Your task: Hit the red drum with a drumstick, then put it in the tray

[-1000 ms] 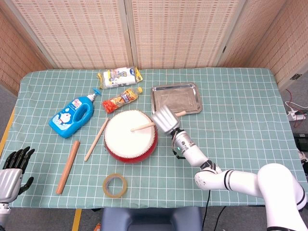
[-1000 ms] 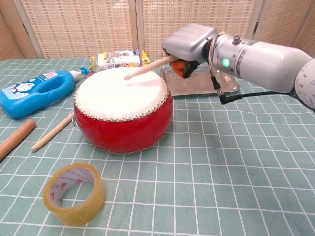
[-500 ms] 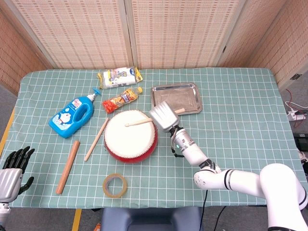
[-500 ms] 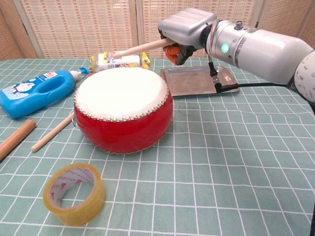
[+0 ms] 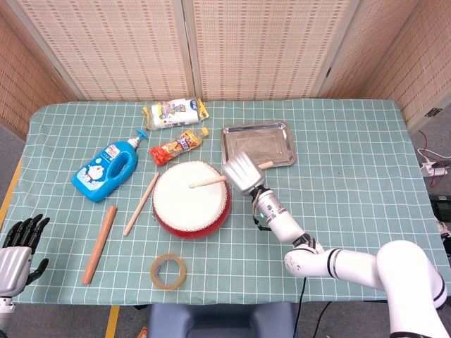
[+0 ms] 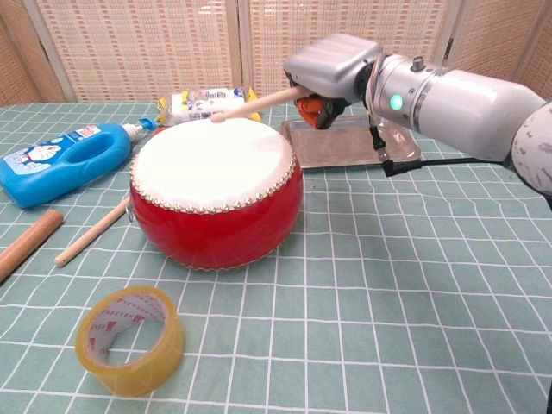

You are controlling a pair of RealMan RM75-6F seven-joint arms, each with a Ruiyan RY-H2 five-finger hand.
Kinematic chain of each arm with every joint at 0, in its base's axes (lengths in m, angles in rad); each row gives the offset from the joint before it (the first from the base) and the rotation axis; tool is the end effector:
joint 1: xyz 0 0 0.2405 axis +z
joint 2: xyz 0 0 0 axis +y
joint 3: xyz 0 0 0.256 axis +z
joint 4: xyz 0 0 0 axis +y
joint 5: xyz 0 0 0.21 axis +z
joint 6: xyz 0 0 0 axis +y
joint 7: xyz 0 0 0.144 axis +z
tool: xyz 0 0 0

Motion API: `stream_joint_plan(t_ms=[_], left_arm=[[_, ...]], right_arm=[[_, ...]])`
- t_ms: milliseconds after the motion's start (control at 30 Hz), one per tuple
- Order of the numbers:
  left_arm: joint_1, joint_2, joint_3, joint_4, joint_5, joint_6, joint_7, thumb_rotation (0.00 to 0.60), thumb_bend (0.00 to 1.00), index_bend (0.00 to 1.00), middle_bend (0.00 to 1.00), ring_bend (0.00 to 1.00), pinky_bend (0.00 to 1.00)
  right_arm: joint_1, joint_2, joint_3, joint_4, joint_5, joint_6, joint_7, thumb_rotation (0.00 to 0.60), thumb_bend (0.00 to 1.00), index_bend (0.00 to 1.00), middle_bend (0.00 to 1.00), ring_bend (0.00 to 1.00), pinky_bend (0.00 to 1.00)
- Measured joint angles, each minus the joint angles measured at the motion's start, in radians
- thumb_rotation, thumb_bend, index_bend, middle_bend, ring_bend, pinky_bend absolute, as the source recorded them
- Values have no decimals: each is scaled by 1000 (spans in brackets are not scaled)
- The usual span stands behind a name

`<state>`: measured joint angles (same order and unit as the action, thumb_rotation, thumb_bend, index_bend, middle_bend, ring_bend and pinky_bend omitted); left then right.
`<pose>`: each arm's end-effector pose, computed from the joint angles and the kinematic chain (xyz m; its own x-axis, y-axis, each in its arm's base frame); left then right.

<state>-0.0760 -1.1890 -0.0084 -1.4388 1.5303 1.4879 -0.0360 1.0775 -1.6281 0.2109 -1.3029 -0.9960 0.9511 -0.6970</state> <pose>-0.3392 0.1715 0.1466 0.4597 0.0381 0.8873 0.8881 -0.0233 -0.4591 -0.0465 -0.4074 -0.0215 0.7213 0.0806 0.6879 -0.5629 -0.5105 0.6501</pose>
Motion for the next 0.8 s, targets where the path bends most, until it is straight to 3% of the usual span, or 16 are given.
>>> stream_joint_plan(t_ms=[167,433,533,800], left_arm=[[-2,1,0,-4,2,-1,4,600,278,0,0,0,0],[-1,-1,2,-3,-4,-6,5,600,279,0,0,0,0],[1,-1,1,-1,-5,-5,4,600,278,0,0,0,0],[2,5,1,-9,2,4,5,600,278,0,0,0,0]], right_arm=[[-11,10,14,-4,-32,9,76,600,719,1000,1000,1000,1000],[-5,-7,-45,41,26,-58,-93,600,719,1000,1000,1000,1000],[-6,-8,-38,38,30,-48,-117,600,719,1000,1000,1000,1000],[-39,39,40,11,19,-5,98,600,718,1000,1000,1000,1000]])
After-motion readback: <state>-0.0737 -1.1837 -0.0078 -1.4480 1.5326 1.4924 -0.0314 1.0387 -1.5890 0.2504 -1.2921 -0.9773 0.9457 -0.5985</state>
